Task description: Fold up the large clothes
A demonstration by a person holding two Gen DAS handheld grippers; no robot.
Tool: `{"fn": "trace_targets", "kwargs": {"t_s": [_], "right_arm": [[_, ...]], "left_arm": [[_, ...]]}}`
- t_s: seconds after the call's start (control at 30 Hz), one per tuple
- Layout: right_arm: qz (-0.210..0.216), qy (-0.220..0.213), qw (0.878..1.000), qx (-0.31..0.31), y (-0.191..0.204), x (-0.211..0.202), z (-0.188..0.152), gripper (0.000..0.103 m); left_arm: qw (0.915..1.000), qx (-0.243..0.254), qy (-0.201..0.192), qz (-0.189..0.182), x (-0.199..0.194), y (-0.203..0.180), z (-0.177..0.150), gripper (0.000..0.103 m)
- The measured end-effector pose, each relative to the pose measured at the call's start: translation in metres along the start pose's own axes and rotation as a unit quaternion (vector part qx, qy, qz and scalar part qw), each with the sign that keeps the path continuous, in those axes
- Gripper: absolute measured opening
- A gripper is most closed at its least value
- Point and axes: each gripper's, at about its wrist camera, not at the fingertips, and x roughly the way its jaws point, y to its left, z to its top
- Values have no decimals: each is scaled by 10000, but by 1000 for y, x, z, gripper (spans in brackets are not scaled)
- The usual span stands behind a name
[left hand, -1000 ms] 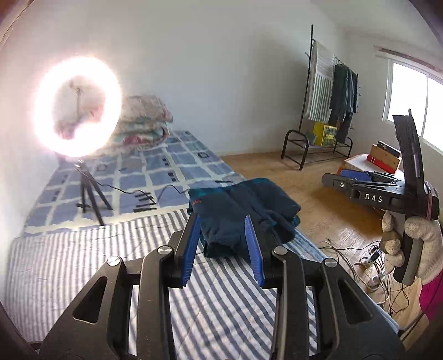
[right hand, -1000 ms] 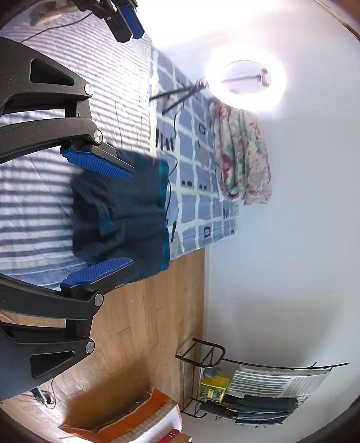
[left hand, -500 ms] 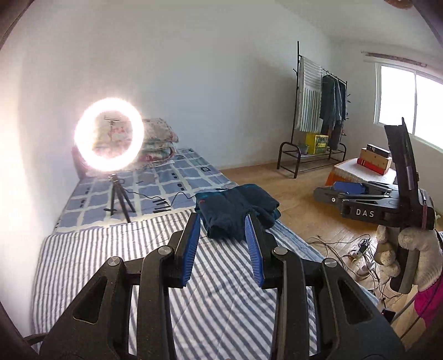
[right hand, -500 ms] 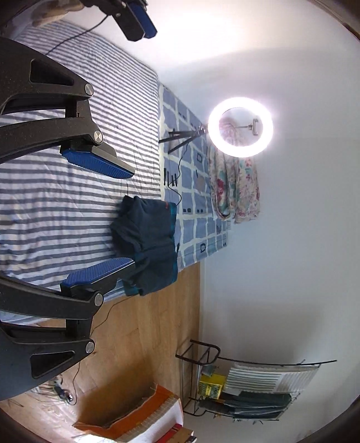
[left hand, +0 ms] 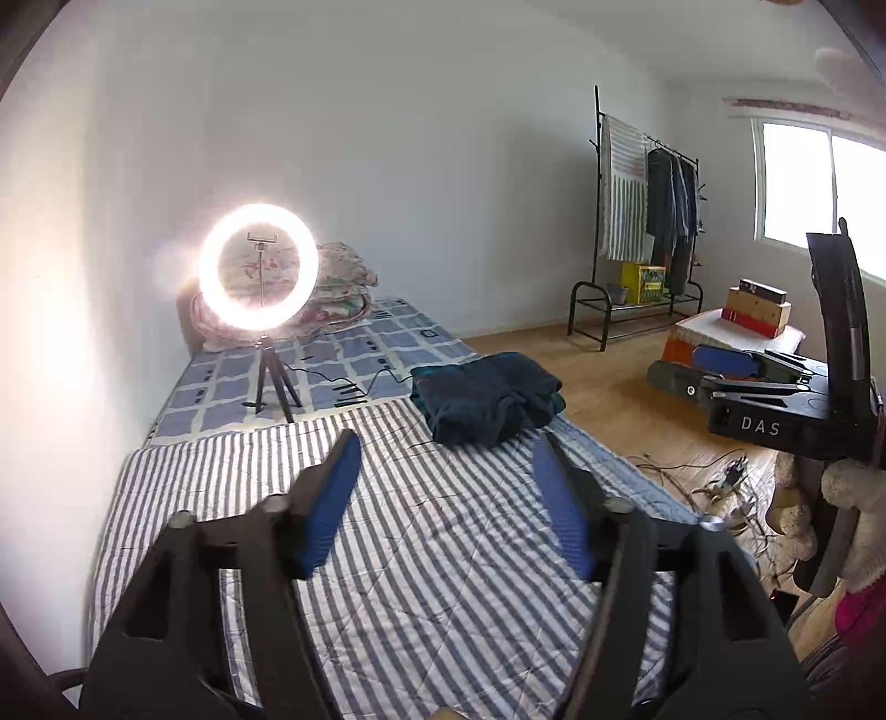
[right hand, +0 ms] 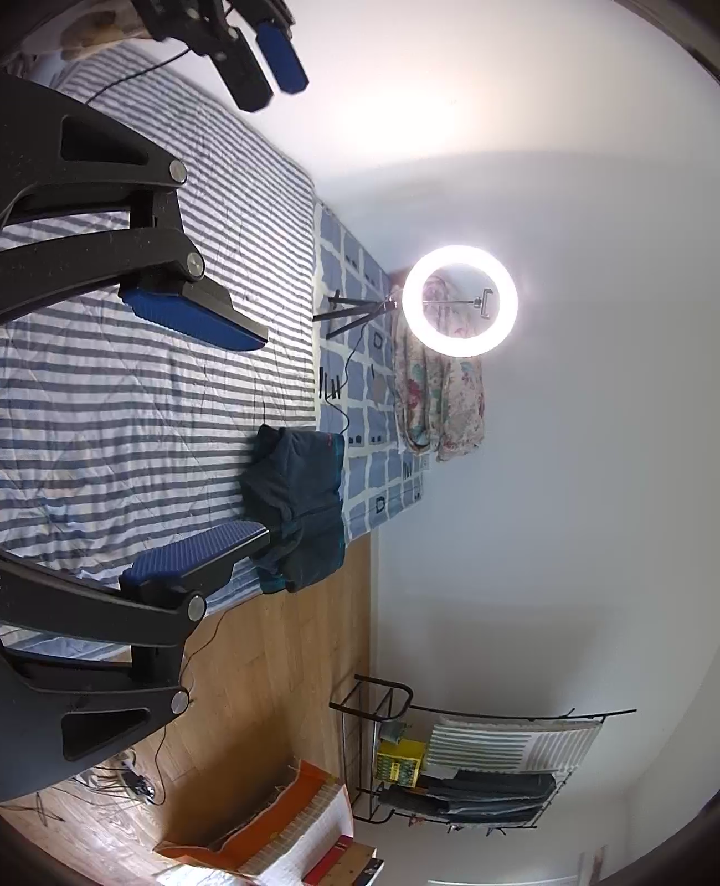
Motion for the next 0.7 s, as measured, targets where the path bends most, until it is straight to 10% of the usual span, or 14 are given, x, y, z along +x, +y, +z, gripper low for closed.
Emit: {"fn": "trace_targets", "kwargs": {"t_s": [0.37, 0.7], "right_arm": [[-351, 214, 9991, 83, 5, 17, -36, 74], [-521, 376, 9979, 11, 7, 19, -54, 80]], "left_arm": [[9995, -49, 142, 284, 8, 11, -29, 99], [9970, 19, 476, 613, 19, 9, -44, 103]]}}
